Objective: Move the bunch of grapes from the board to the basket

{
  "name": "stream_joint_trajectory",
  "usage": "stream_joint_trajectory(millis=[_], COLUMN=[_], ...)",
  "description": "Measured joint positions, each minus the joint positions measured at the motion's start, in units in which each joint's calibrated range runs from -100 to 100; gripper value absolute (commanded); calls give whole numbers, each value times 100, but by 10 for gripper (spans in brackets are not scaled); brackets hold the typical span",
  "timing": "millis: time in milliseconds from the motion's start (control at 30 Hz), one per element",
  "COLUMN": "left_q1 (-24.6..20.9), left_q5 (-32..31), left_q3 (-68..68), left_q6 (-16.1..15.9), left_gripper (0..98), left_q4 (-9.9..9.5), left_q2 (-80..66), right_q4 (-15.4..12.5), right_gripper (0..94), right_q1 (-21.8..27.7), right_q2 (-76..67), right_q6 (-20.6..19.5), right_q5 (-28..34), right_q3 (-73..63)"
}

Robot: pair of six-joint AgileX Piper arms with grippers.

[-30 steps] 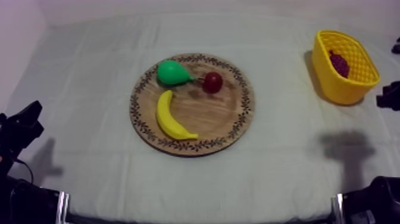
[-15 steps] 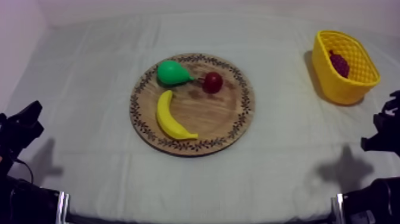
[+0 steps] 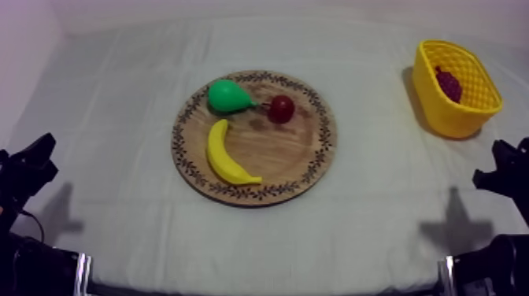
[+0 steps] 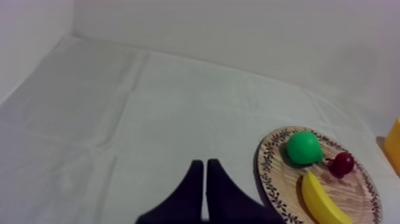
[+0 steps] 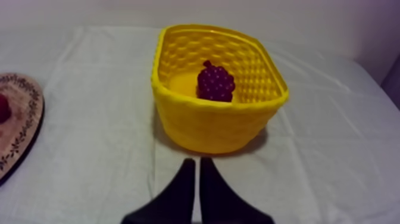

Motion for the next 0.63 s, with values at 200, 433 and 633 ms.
stream_joint_trajectory(millis=[200,433,633], left_q1=[0,0,0], left_q5=[0,0,0], left_q3=[0,0,0], left_q6=[0,0,0], left_gripper=[1,1,1], left_q4=[0,0,0], left_q2=[0,0,0], right_q4=[-16,-16,-16], right_gripper=[2,2,2], right_q1=[4,8,8], right_q2=[0,0,0], right_q6=[176,540,617], right_q5=[114,131,130], right_q3=[22,22,22])
